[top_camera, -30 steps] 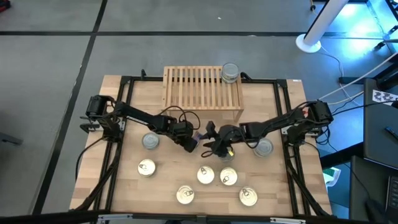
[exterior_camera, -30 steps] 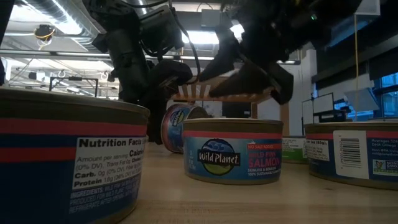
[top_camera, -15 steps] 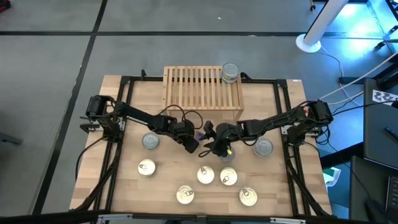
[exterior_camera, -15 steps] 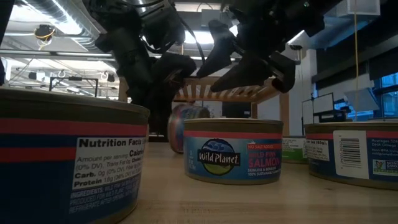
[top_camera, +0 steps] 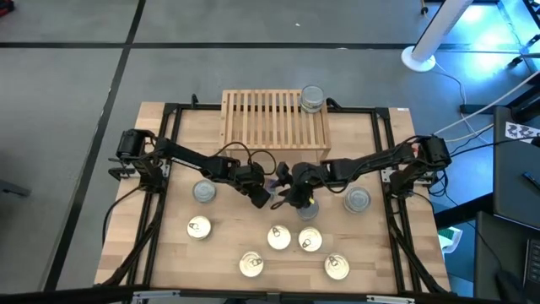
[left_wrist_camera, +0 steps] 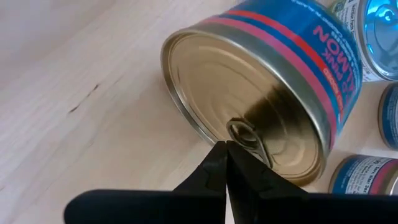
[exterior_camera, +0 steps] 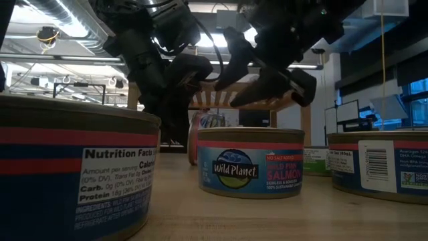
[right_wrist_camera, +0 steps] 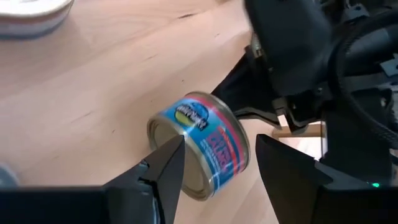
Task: Stack canned seafood by type on shelf
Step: Put the blue tuna can on the shelf
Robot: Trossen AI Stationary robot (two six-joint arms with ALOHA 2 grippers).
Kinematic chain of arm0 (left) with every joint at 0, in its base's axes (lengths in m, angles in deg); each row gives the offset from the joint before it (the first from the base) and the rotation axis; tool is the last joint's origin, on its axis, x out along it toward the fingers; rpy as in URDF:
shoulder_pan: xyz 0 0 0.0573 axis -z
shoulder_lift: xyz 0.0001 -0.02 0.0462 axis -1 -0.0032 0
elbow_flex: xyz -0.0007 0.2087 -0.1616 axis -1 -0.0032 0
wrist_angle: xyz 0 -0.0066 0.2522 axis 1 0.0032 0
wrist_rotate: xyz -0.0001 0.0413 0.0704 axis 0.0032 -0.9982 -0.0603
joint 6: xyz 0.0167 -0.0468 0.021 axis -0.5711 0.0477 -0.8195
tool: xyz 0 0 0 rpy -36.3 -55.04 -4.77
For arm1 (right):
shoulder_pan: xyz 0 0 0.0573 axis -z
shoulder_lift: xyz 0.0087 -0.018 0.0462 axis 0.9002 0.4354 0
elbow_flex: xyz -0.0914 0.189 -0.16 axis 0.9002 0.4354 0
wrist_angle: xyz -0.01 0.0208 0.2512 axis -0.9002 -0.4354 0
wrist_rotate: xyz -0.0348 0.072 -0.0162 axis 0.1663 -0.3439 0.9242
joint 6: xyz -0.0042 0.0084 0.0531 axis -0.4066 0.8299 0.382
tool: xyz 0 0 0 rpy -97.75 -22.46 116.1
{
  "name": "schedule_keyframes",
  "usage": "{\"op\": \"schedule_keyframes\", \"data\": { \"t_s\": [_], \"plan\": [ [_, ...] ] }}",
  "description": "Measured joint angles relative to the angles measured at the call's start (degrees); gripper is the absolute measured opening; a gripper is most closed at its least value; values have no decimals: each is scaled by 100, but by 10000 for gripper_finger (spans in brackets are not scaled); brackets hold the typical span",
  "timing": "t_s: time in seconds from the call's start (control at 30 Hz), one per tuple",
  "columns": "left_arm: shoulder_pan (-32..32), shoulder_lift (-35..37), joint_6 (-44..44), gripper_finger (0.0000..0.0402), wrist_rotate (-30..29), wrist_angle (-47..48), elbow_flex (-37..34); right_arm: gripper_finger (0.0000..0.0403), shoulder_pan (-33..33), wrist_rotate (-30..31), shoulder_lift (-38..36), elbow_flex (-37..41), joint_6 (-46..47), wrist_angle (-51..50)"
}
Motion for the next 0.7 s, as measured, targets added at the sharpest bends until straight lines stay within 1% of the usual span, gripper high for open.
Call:
{"op": "schedule_keyframes", "data": {
  "t_s": [0.17,0.33,0.57,0.7],
  "plan": [
    [0,0,-101,0,-120,1,0,200,0,4,202,-4,-156,88],
    [0,0,-334,0,-275,-61,0,200,-11,250,418,-2,-348,314],
    [-2,0,-446,0,-502,-238,0,200,-13,241,443,-2,-447,329],
    [-2,0,-613,0,-515,-485,0,200,-13,217,443,-2,-446,351]
  ]
}}
